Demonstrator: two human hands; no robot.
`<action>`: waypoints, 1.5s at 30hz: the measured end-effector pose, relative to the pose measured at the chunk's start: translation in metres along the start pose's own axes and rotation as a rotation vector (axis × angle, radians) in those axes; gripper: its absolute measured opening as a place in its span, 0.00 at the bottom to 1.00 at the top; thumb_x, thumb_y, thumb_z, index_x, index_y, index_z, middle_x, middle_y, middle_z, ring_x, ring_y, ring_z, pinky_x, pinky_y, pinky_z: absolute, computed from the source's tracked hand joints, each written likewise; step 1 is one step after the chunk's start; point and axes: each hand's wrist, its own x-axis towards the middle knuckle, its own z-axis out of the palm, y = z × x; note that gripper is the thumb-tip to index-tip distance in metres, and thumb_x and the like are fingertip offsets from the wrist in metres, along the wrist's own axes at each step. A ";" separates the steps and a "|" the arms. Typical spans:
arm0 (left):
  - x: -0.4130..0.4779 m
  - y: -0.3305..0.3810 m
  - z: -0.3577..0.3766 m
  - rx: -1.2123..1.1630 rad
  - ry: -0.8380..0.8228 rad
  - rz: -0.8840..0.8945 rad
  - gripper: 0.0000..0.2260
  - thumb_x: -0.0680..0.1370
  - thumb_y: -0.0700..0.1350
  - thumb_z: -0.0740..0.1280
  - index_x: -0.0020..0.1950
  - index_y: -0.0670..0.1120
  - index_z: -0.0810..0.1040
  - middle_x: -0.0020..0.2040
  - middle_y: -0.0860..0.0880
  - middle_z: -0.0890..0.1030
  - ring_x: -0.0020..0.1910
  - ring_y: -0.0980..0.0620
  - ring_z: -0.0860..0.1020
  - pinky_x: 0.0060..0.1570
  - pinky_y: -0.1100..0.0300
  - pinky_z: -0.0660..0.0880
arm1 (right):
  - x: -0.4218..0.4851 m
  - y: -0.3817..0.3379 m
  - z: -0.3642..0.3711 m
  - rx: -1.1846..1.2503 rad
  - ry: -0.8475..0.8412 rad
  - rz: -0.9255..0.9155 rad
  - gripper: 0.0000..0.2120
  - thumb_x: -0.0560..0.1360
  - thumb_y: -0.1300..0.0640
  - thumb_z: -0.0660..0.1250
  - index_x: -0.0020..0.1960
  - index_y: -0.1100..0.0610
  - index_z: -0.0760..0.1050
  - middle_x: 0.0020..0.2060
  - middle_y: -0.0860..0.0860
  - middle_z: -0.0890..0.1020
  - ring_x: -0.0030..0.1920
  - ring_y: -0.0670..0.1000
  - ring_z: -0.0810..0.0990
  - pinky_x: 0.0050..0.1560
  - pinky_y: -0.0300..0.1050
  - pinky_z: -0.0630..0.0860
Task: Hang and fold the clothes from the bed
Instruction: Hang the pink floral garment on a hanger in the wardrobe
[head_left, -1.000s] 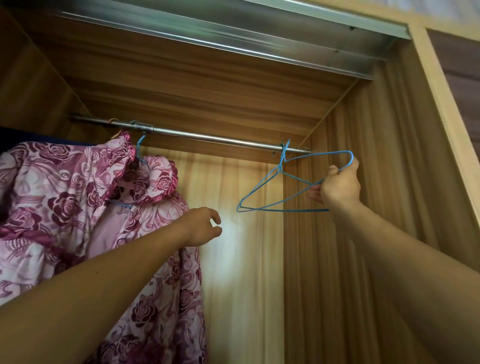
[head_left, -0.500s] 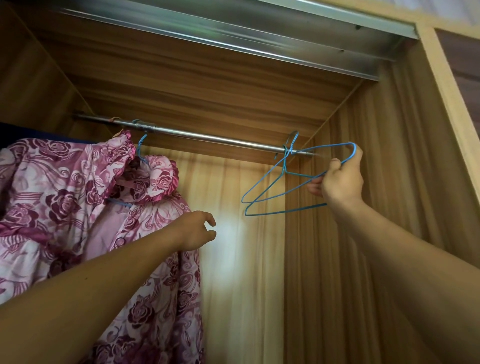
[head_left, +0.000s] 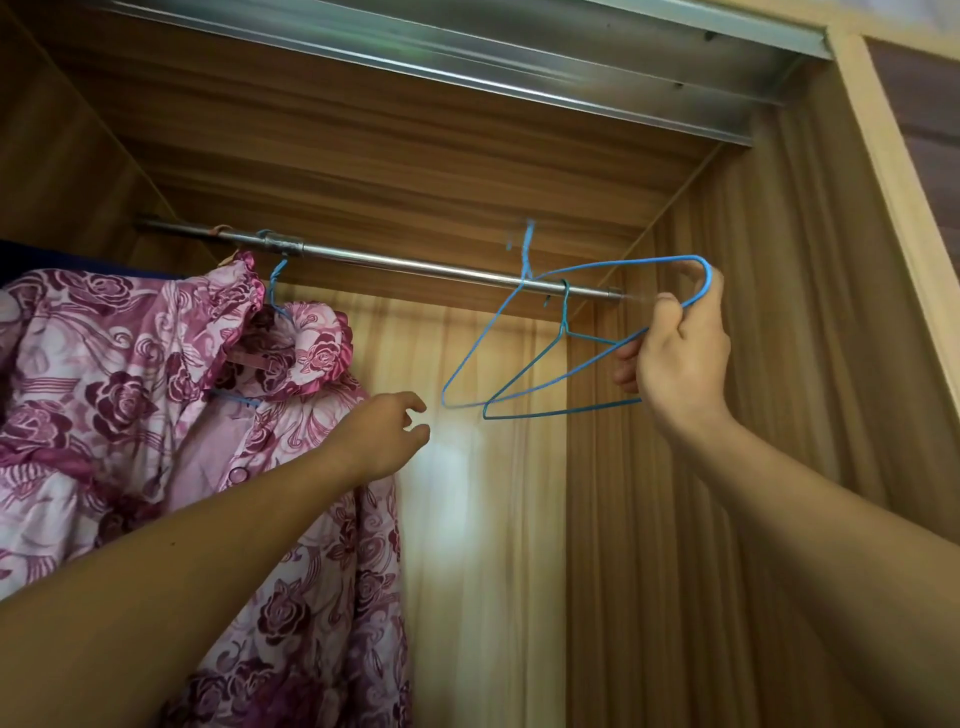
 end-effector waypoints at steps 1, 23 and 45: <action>0.000 0.001 0.001 -0.007 0.033 0.000 0.21 0.80 0.53 0.67 0.70 0.48 0.73 0.61 0.44 0.78 0.59 0.45 0.78 0.58 0.55 0.73 | 0.001 0.000 0.000 -0.027 0.008 -0.007 0.13 0.81 0.52 0.52 0.63 0.45 0.67 0.27 0.56 0.78 0.23 0.58 0.79 0.30 0.59 0.81; -0.095 -0.065 0.002 -0.626 -0.442 -0.343 0.20 0.82 0.61 0.58 0.51 0.46 0.79 0.29 0.55 0.59 0.25 0.58 0.56 0.23 0.65 0.52 | -0.166 0.123 0.026 -0.280 -0.733 0.636 0.23 0.84 0.40 0.54 0.52 0.60 0.71 0.33 0.60 0.81 0.23 0.54 0.80 0.21 0.39 0.74; -0.188 -0.090 0.089 0.116 -0.946 -0.244 0.18 0.84 0.53 0.62 0.38 0.47 0.80 0.24 0.54 0.70 0.24 0.53 0.67 0.26 0.63 0.67 | -0.378 0.237 -0.001 -0.586 -0.994 0.785 0.17 0.75 0.44 0.63 0.43 0.59 0.77 0.45 0.60 0.83 0.49 0.62 0.82 0.43 0.47 0.74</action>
